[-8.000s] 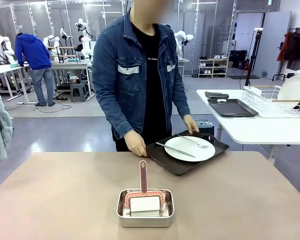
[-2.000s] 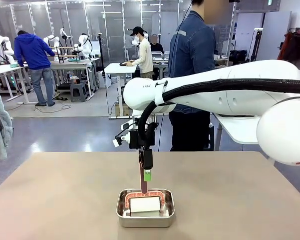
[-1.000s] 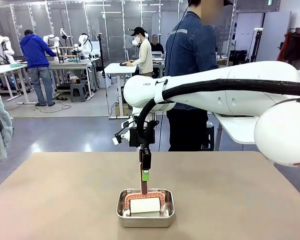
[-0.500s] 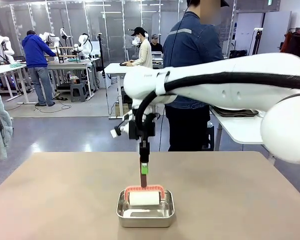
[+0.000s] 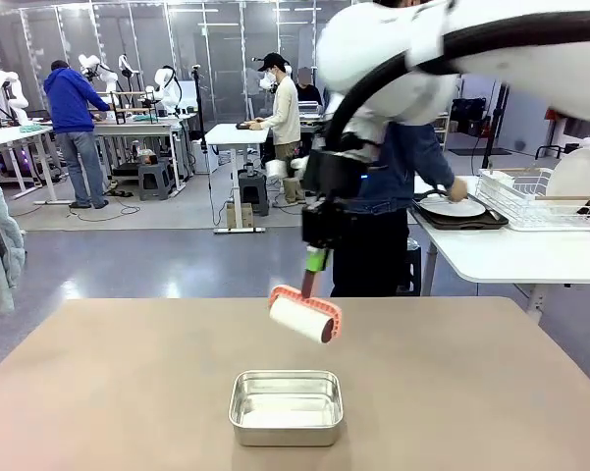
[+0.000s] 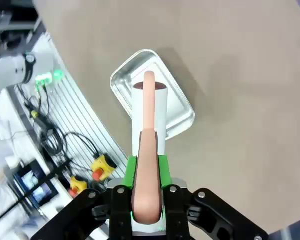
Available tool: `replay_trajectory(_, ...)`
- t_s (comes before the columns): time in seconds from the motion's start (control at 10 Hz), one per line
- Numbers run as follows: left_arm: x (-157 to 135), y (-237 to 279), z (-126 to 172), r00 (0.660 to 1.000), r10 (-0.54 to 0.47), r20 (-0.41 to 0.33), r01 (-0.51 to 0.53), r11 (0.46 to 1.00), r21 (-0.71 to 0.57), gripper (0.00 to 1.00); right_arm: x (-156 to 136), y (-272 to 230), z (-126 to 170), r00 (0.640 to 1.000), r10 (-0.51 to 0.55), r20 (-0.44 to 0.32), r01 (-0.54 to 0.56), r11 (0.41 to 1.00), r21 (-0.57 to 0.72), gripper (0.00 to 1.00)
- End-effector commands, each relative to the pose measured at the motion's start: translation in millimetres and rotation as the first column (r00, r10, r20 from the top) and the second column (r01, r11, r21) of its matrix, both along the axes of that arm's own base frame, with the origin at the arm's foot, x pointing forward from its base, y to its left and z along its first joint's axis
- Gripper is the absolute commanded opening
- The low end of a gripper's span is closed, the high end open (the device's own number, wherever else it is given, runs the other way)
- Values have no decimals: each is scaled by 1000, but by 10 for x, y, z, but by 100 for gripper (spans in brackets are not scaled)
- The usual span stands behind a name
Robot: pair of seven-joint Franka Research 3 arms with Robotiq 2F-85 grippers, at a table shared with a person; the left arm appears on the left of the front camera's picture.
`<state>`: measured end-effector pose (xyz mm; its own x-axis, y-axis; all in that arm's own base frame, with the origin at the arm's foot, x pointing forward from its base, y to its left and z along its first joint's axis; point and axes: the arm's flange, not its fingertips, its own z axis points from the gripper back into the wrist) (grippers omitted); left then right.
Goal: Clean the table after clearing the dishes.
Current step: When the right (or left) Handle tray is removed, use the right hand (or left hand) to clean the right (or left) side of the table with the Lint Roller.
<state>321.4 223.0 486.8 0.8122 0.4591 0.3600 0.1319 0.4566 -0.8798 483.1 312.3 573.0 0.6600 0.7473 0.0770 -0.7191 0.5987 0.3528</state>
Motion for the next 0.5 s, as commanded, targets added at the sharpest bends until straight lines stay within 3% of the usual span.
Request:
replay_trajectory(0.0, -29, 4, 36, 1000, 4, -7, -4, 1000, -16, 100, -480, -477, -294, 948, -316, 33, 313, 948, 63, 0)
replay_trajectory(0.1, -29, 4, 36, 1000, 4, -7, -4, 1000, -16, 100, -567, -774, -352, 882, -468, 55, 451, 872, 190, 0)
replay_trajectory(0.2, -29, 4, 36, 1000, 4, -7, -4, 1000, -16, 100, -594, -1031, -484, 836, -548, 14, 529, 814, 239, 0)
replay_trajectory(0.3, -29, 4, 36, 1000, 4, -7, -4, 1000, -16, 100, -562, -1290, -655, 811, -583, -52, 569, 765, 302, 0)
replay_trajectory(0.4, -29, 4, 36, 1000, 4, -7, -4, 1000, -16, 100, -484, -1513, -836, 781, -620, -73, 603, 719, 344, 0)
